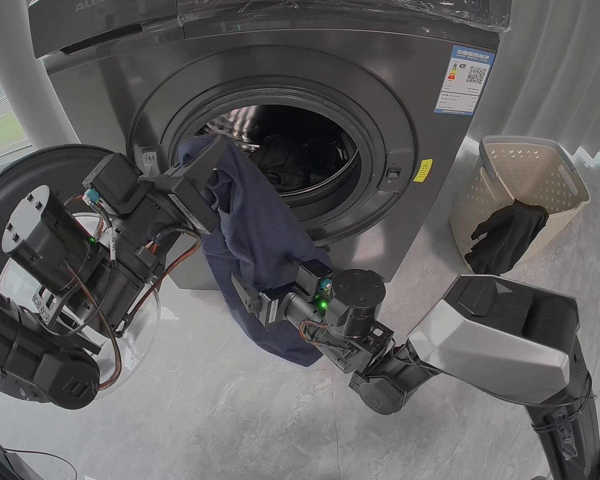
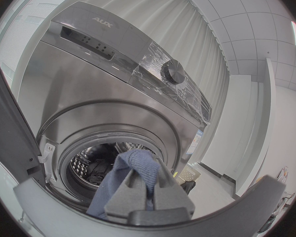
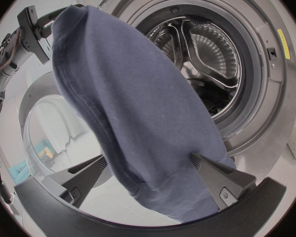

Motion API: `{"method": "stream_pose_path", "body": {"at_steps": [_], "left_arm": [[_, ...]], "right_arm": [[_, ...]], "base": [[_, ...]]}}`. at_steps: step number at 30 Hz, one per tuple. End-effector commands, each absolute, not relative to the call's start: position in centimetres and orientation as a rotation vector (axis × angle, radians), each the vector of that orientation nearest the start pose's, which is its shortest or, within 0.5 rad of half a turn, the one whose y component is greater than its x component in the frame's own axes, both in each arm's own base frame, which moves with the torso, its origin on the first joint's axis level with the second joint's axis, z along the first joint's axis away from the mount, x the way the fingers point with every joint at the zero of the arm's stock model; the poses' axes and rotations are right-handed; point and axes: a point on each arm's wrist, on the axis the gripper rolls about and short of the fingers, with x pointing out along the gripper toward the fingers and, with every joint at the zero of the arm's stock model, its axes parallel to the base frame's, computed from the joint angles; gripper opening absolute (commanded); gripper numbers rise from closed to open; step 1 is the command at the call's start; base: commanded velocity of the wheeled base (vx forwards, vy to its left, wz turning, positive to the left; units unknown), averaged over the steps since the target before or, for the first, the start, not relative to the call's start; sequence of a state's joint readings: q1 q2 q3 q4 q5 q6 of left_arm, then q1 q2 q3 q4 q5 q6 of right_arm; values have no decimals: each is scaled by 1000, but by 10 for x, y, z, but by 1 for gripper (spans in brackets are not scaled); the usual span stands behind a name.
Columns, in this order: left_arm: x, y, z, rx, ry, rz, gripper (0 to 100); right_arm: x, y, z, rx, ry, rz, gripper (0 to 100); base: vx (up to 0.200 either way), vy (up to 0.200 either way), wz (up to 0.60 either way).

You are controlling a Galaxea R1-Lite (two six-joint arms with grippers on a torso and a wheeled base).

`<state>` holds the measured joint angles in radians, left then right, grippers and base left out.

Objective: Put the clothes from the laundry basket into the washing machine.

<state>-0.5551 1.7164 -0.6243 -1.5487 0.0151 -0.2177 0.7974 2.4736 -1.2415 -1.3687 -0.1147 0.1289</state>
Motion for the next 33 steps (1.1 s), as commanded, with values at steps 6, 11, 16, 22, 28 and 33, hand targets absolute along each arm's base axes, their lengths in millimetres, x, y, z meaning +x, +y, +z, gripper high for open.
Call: {"method": "stream_pose_path", "body": {"at_steps": [6, 11, 16, 22, 28, 33], "left_arm": [[241, -148, 223, -341, -388, -576, 0], [241, -148, 222, -340, -387, -574, 0], [242, -146, 222, -339, -388, -568, 0], [242, -146, 222, -339, -388, -566, 0], [241, -146, 222, -337, -387, -568, 0], [241, -146, 221, -336, -384, -569, 0]], "right_arm": [[339, 303, 70, 165, -94, 618, 100], [336, 289, 86, 168, -107, 598, 100], [334, 274, 104, 171, -128, 577, 100], [339, 258, 104, 150, -119, 539, 100], [348, 248, 98, 137, -109, 506, 100], [370, 232, 95, 123, -130, 451, 100]], "base": [[0, 0, 0], [0, 0, 0], [0, 0, 0], [0, 0, 0], [0, 0, 0], [0, 0, 0]]}}
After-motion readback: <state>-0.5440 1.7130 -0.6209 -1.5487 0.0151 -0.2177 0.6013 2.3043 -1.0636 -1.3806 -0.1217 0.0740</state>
